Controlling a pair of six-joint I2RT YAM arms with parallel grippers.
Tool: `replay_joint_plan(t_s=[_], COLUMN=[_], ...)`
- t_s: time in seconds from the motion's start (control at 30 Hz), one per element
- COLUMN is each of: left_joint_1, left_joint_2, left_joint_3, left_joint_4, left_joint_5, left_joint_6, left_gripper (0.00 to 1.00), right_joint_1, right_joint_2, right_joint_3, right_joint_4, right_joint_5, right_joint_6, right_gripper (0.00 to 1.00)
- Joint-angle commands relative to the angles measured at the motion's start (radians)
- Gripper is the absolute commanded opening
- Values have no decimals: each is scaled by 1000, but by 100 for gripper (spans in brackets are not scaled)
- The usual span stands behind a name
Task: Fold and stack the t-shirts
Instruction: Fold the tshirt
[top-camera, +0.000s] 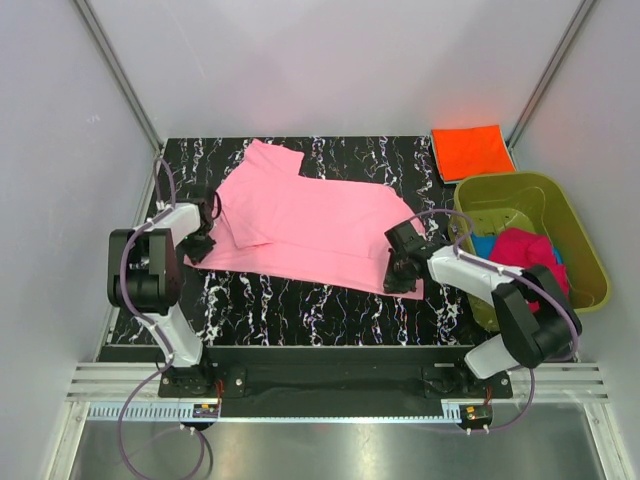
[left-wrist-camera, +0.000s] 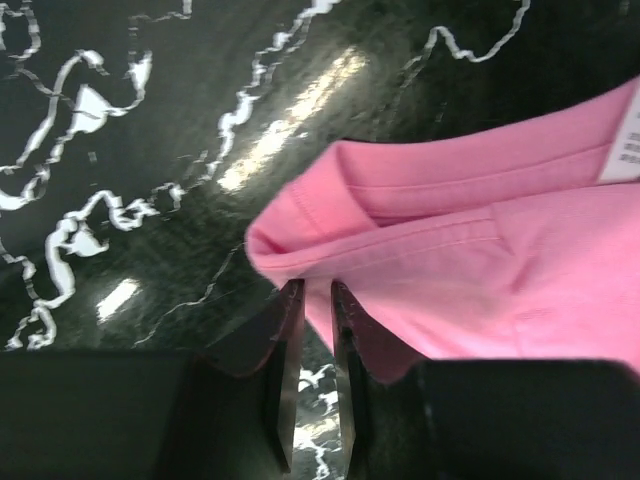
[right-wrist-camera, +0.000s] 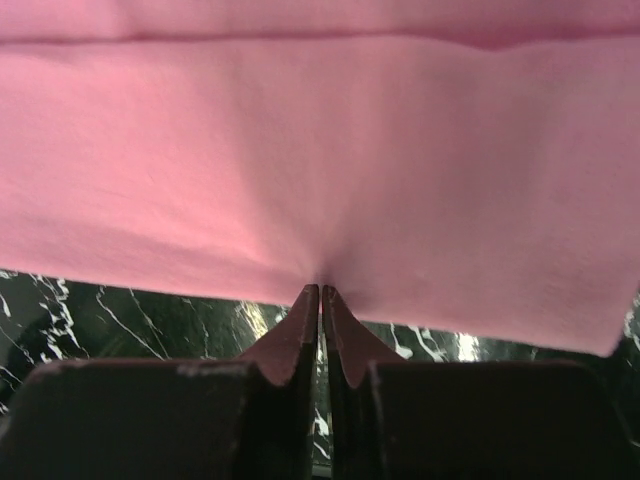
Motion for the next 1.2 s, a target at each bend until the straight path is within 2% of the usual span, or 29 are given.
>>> replay_joint_plan(t_s=[0.0, 0.1, 0.13, 0.17, 0.2, 0.23, 0.4, 0.53, 0.73, 1.17], left_joint_1=[9, 7, 6, 6, 6, 6, 4, 4, 1, -10], left_joint_2=[-76, -140, -159, -200, -221, -241, -266, -170, -27, 73], left_joint_3=[60, 85, 82, 62, 50, 36, 5, 50, 114, 176], left_joint_4=[-43, -11, 18, 85, 119, 153, 283, 311, 329, 352], left_joint_5=[-54, 35, 123, 169, 209, 298, 435, 533, 530, 569], left_joint_6=[12, 87, 118, 144, 184, 207, 216, 207, 206, 226], left_gripper=[24, 29, 32, 42, 48, 48, 58, 58, 56, 44], right_joint_1=[5, 5, 5, 6, 5, 5, 5, 5, 5, 5], right_joint_2=[-88, -149, -166, -196, -210, -224, -284, -293, -287, -252], right_joint_3=[-12, -4, -1, 1, 4, 7, 31, 42, 51, 79], right_joint_4=[-49, -49, -47, -46, -47, -47, -49, -46, -46, -38], right_joint_5=[21, -6, -32, -38, -42, -43, -57, -54, -54, -49], right_joint_6=[-24, -23, -21, -18, -16, -16, -3, -3, -15, -27], right_gripper=[11, 13, 13, 14, 15, 16, 19, 20, 20, 20])
